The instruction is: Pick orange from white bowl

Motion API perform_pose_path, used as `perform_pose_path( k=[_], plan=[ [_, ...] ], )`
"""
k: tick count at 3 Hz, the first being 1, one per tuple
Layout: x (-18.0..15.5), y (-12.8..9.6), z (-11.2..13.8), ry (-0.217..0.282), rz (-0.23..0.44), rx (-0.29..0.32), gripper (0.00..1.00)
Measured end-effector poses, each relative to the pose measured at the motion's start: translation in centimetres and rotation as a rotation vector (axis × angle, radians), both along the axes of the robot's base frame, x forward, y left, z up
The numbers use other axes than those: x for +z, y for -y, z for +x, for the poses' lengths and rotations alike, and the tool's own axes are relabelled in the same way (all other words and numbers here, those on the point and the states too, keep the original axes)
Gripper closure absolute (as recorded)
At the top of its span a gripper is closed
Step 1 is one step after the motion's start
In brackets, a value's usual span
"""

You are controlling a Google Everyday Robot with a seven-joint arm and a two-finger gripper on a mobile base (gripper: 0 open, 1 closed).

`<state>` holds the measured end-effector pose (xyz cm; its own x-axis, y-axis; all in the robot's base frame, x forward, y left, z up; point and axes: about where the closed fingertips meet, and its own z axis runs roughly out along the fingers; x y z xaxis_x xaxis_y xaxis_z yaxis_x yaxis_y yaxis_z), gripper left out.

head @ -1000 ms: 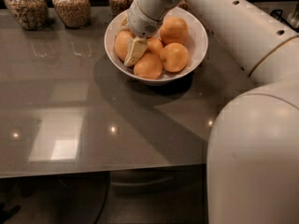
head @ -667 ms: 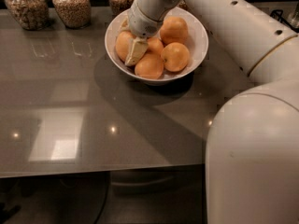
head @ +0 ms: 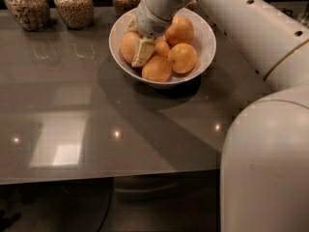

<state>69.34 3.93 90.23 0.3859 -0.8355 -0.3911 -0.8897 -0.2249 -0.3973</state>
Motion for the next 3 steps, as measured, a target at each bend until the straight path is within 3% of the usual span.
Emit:
perform_pose_path(
  k=[1,2,3],
  plan=[
    [2.6,0.5,-0.2,0.032,0.061,-0.009,0.99],
    [5.9,1.4,-0.3,0.061,0.152,-0.027,1.00],
    [8.9,3.6,-1.0,0.045,0.277,-0.041,1.00]
  ],
)
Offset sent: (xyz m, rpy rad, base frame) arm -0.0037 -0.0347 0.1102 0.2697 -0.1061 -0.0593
